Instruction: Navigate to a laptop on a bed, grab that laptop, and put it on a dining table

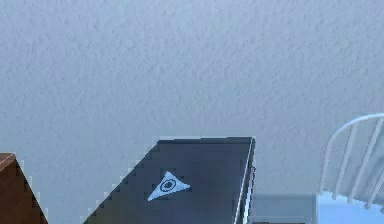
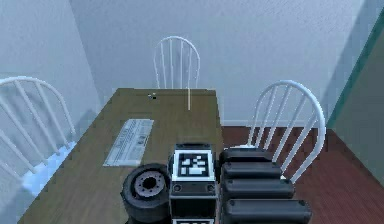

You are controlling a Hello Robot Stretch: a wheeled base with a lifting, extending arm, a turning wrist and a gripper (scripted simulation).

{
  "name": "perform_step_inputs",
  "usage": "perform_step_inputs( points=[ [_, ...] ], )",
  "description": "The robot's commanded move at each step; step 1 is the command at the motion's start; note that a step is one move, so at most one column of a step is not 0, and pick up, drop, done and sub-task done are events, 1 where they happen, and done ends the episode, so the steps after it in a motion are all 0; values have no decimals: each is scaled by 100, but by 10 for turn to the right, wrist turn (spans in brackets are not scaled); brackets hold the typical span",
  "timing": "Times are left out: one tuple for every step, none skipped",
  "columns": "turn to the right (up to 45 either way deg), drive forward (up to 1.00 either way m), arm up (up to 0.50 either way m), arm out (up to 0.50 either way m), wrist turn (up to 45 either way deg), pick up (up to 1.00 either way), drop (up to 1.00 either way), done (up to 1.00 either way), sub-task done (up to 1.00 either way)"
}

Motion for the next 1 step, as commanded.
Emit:
perform_step_inputs(
  points=[
    [0, 0, 0, 48, 0, 0, 0, 0, 0]
  ],
)
